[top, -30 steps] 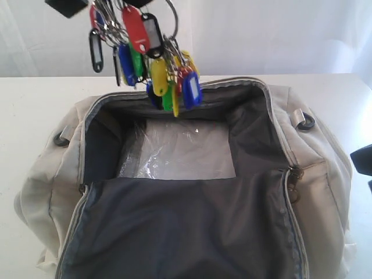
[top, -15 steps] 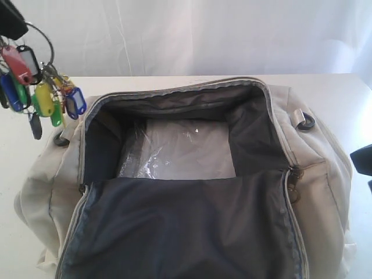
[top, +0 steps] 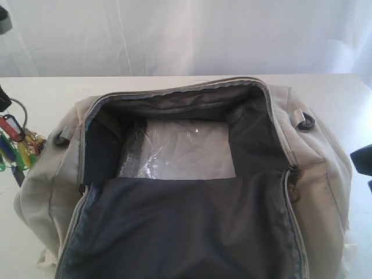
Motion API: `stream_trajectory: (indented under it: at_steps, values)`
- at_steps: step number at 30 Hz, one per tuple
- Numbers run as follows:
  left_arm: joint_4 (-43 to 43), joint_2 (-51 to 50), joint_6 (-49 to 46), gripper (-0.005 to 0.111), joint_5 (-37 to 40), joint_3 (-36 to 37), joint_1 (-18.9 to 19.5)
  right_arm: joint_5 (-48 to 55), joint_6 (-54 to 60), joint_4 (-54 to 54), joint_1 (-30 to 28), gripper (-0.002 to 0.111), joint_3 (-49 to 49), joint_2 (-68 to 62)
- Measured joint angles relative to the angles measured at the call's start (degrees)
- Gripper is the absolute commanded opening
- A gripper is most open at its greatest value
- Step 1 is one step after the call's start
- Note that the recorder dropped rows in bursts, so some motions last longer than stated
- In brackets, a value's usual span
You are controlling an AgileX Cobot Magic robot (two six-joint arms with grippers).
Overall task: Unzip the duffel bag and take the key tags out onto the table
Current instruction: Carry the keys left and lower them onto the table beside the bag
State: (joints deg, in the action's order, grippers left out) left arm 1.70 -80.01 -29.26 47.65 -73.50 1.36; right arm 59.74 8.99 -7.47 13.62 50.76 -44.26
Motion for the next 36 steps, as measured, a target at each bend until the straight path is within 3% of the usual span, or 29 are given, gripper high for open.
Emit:
stream_trajectory:
  at_steps: [6, 14, 18, 22, 25, 36]
  values:
    - [0.0, -9.86, 3.35, 0.0, -13.56, 6.53, 0.0, 0.0, 0.0, 0.0, 0.0, 0.0, 0.0, 0.0]
    - [0.09, -17.83, 12.17, 0.001, -15.35, 6.63, 0.0, 0.0, 0.0, 0.0, 0.0, 0.0, 0.0, 0.0]
    - [0.09, -18.06, 13.34, 0.022, -15.16, 6.63, 0.0, 0.0, 0.0, 0.0, 0.0, 0.0, 0.0, 0.0]
    - [0.21, -18.06, 13.55, 0.052, -13.78, 6.63, 0.0, 0.0, 0.0, 0.0, 0.0, 0.0, 0.0, 0.0]
    - [1.18, -18.06, 13.55, 0.064, -12.52, 6.63, 0.0, 0.0, 0.0, 0.0, 0.0, 0.0, 0.0, 0.0]
    - [14.47, -18.06, 1.72, 0.067, -10.63, 5.9, 0.12, 0.0, 0.0, 0.0, 0.0, 0.0, 0.0, 0.0]
